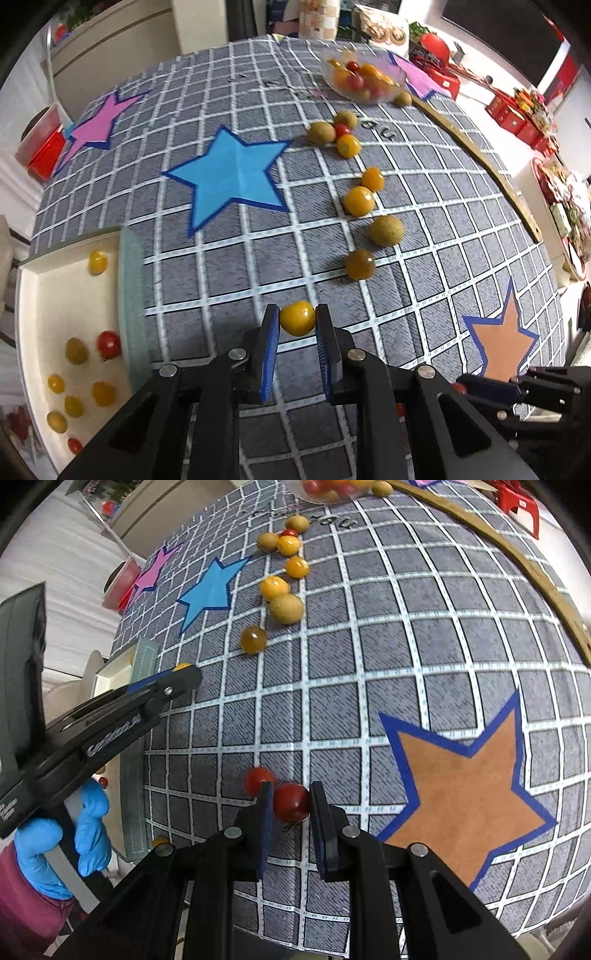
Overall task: Organize fruits
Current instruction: 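Grasp a yellow cherry tomato with the left tool while the right tool grasps a red tomato, then carry both held tomatoes over the cream tray with both tools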
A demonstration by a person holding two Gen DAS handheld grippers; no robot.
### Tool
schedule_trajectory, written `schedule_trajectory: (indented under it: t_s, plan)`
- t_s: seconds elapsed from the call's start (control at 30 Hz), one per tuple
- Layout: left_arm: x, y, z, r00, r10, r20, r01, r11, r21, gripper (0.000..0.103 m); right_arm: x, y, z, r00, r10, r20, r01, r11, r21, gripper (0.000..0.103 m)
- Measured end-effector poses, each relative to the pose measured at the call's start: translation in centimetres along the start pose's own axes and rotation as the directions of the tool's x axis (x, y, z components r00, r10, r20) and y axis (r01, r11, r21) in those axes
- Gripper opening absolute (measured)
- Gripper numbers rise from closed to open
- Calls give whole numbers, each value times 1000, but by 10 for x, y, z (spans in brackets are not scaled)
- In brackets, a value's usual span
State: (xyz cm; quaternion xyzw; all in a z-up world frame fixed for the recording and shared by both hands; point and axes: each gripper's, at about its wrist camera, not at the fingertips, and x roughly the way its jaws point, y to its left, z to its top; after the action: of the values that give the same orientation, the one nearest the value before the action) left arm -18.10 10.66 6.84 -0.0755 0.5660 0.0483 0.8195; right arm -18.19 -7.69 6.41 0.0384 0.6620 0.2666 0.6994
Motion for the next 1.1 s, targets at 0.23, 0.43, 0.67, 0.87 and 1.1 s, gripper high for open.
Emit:
schedule_trajectory:
  t_s: [0.23, 0.43, 0.67, 0.87, 1.1]
  plan:
    - [-24, 33, -12, 999, 36, 35, -33, 997, -72, 21, -1, 23, 11, 1000, -3, 0, 3, 998, -59, 21]
    - [-40, 67, -32, 995, 87, 44, -79, 985, -152, 21, 5, 58, 19, 1000, 7, -13, -9, 990, -139, 21]
    - [-55, 116, -69, 988, 151, 20, -140, 953, -269, 21, 18, 111, 30, 998, 39, -41, -48, 965, -259, 21]
    - [-60, 152, -105, 983, 184, -22, -180, 917, -355, 21, 37, 162, 33, 995, 64, -78, -88, 929, -359, 21]
    - [-54, 168, -132, 979, 194, -58, -201, 892, -404, 21, 64, 217, 29, 989, 71, -130, -122, 885, -450, 21]
